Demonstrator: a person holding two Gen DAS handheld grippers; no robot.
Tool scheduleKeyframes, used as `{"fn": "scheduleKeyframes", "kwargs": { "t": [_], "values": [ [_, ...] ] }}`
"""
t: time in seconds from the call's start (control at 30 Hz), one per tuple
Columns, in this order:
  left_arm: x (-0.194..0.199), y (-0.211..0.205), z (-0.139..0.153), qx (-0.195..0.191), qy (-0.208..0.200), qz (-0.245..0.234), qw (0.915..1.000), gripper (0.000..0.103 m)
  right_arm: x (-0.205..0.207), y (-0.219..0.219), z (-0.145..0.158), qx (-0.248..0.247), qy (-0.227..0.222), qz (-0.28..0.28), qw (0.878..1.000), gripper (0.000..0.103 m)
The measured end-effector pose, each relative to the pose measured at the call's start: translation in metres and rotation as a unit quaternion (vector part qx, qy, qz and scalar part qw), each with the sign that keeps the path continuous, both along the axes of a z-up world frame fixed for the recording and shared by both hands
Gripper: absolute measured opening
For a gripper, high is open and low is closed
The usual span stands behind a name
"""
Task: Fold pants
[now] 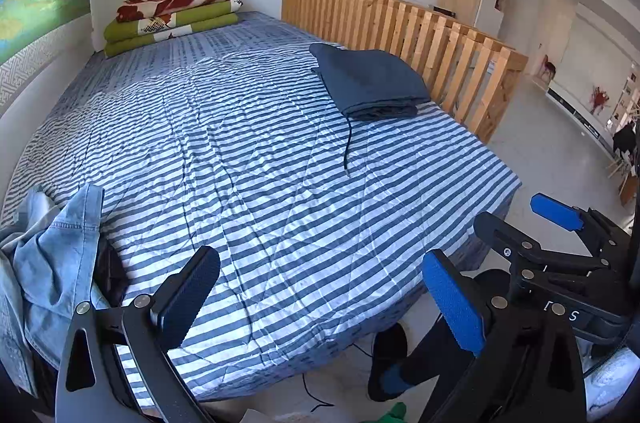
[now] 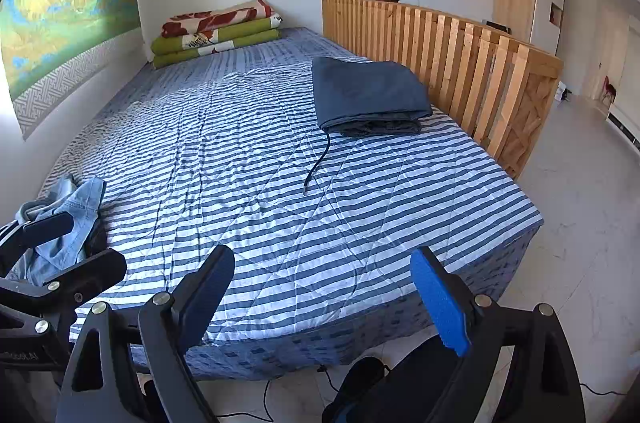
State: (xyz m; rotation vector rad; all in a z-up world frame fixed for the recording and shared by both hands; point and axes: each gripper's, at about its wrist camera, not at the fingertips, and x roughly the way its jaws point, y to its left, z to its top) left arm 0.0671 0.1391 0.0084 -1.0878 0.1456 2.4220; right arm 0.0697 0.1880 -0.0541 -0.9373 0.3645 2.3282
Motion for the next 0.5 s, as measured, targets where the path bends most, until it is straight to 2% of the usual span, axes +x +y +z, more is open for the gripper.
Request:
{"fn": "scheduleKeyframes", "kwargs": {
  "t": [0.5],
  "values": [
    [-0.0019,-0.0002,-0.0038,0.0,0.004,-0.002,1.0,0.103,-0.0061,-0.0015,-0.0057,-0.006,-0.008,0.004,1.0,0.087]
  ]
}}
